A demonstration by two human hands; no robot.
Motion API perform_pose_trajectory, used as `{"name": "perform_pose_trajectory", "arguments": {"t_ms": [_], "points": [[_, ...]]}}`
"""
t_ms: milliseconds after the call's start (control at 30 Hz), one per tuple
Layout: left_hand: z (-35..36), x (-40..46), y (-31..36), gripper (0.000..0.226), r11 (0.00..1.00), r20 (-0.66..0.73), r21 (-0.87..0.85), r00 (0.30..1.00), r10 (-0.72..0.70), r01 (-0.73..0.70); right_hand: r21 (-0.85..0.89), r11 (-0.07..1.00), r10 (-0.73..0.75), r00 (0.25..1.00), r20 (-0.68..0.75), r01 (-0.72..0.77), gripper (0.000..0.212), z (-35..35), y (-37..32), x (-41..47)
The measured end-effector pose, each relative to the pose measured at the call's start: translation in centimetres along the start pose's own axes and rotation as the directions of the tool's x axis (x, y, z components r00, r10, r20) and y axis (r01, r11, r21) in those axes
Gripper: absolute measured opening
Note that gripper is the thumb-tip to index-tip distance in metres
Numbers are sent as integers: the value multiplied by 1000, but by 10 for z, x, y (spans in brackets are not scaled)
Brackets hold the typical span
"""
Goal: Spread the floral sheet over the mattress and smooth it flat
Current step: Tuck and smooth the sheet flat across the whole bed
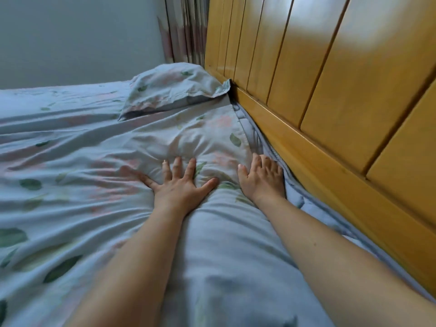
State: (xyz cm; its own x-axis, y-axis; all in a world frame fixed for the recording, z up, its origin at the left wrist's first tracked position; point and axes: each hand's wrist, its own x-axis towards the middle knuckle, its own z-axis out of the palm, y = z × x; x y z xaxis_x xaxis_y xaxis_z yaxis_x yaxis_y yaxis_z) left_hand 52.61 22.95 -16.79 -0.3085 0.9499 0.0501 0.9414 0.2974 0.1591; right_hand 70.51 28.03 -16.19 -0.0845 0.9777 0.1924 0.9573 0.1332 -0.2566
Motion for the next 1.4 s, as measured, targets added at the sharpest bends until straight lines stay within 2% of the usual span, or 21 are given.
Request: {"name": "perform_pose_trajectory", "arguments": {"t_ms": [200,267,467,733,900,1067,1200,1233,1300,1333,1367,1400], "points": [[-2,-27,3,89,1000,41,-19,999,17,-16,23,998,-55,995,89,53,68,-14,11,-40],[-1,-37,5,94,998,91,-66,996,16,-10,13,998,-64,988,138,62,73,-20,18,-53],[-11,-90,9,84,999,132,-46,991,19,-13,23,1000,-12,978,209,8,84,-40,23,-93],[-21,-143,17,75,997,189,-69,981,33,-21,183,975,80,966,246,-127,81,-67,39,-144],[-26,-190,24,76,997,222,-62,973,63,-50,295,934,129,960,250,-203,74,-85,53,-183],[-41,-253,32,84,993,307,-92,947,96,-71,447,811,293,923,251,-379,47,-109,70,-229],[-64,-311,42,84,980,252,-129,951,178,-149,464,747,309,867,392,-476,38,-139,72,-258],[-70,-327,44,83,975,233,-127,950,209,-183,559,684,294,879,376,-468,37,-149,75,-266],[-80,-348,45,73,961,201,-30,940,275,-275,607,664,290,899,329,-436,36,-165,81,-278],[-83,-357,46,62,945,166,47,935,312,-323,590,684,286,902,325,-429,37,-169,84,-283],[-86,-363,46,45,929,117,99,931,345,-357,524,748,261,906,334,-408,37,-176,84,-286],[-90,-369,47,28,923,64,111,929,363,-368,474,773,267,894,360,-422,37,-182,80,-292]]}}
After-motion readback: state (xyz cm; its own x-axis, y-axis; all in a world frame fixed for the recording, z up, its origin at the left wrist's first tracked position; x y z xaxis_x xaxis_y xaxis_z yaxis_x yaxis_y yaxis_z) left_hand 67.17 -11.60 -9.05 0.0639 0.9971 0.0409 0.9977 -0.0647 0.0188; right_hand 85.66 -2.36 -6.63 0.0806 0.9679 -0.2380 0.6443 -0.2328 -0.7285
